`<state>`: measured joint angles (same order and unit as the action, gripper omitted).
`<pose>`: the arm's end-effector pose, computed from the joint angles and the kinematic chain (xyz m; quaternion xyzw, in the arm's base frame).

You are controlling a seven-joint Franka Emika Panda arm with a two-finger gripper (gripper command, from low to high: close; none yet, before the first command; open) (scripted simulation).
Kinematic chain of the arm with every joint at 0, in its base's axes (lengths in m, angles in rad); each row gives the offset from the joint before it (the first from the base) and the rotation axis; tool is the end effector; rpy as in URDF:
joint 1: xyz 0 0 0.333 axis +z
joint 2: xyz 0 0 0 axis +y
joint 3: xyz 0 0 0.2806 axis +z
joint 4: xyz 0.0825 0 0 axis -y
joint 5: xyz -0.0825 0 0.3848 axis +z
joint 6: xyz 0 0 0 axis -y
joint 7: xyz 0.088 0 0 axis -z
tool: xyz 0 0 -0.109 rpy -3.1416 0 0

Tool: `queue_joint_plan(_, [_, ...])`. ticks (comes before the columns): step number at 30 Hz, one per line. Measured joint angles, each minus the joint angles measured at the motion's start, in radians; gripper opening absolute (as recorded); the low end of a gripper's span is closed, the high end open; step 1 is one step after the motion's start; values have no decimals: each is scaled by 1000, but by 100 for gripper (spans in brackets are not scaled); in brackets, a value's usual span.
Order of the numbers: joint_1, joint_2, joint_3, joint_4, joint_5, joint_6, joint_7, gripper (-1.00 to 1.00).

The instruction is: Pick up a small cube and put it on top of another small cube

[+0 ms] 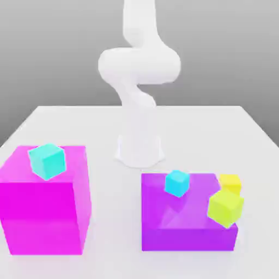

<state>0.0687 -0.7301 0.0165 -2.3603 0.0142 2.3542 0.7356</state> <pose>0.3999 0.0360 0.6332 -0.8852 0.3016 -0.3245 0.1418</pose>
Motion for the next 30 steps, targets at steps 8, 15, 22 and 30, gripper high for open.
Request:
queue_joint_plan(8, [249, 263, 77, -214, 46, 198, -233, 0])
queue_joint_plan(15, [442, 481, 166, -394, 71, 364, -416, 0])
queue_joint_plan(22, [584, 694, 270, -542, 65, 524, -555, 0])
queue_joint_plan(30, [642, 886, 205, -516, 39, 675, -553, 0])
